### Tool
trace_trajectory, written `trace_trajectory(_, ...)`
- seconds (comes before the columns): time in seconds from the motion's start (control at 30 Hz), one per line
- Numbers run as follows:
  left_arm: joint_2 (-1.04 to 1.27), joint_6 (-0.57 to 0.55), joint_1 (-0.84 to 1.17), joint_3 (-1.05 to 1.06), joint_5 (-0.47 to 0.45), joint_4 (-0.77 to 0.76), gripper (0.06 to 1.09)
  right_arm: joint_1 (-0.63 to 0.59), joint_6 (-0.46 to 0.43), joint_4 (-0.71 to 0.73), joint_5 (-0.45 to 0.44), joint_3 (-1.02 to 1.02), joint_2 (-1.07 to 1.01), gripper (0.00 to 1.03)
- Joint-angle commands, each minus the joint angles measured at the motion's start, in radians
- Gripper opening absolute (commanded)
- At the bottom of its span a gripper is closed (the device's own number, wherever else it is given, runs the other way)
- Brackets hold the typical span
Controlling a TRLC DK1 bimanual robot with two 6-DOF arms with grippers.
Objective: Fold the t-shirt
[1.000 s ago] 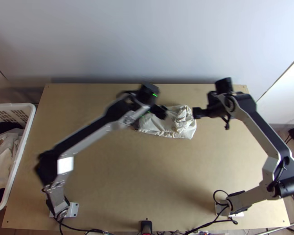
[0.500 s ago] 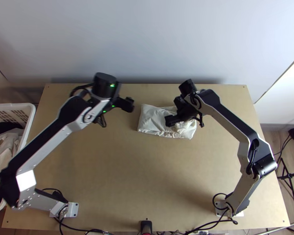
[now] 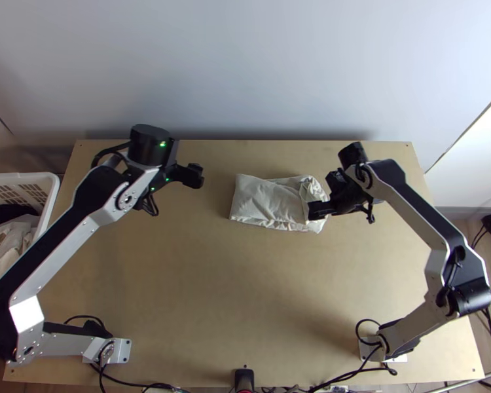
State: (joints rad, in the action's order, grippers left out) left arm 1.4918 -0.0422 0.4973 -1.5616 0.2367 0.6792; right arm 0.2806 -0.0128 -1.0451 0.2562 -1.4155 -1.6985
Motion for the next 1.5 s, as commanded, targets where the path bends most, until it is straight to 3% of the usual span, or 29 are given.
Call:
trace_trajectory(0.0, -0.039, 0.002, -0.019, 0.040, 0.001, 0.005, 1.04, 0.057, 0.010, 0.000, 0.002, -0.122, 0.020, 0.99)
trace_trajectory(0.2, -0.087, 0.004, -0.034, 0.097, 0.001, 0.013, 1.04, 0.200, 0.028, 0.000, 0.003, -0.319, -0.176, 0.99)
trace_trajectory(0.43, -0.105, 0.004, -0.055, 0.120, 0.001, 0.014, 1.04, 0.278, 0.048, -0.003, 0.002, -0.342, -0.299, 0.99)
trace_trajectory(0.8, -0.096, 0.005, -0.060, 0.120, 0.001, 0.005, 1.04, 0.026, 0.001, 0.002, 0.000, -0.157, -0.187, 0.99)
trace_trajectory(0.97, -0.088, 0.010, -0.060, 0.124, 0.000, -0.001, 1.04, 0.003, -0.033, 0.002, -0.009, -0.077, -0.095, 0.99)
trace_trajectory(1.23, -0.114, 0.021, -0.075, 0.150, 0.001, 0.003, 1.04, 0.193, -0.032, 0.057, -0.098, -0.158, -0.078, 0.99)
trace_trajectory(1.47, -0.165, 0.022, -0.091, 0.196, 0.004, 0.011, 1.04, 0.273, -0.064, 0.103, -0.167, -0.280, -0.285, 0.99)
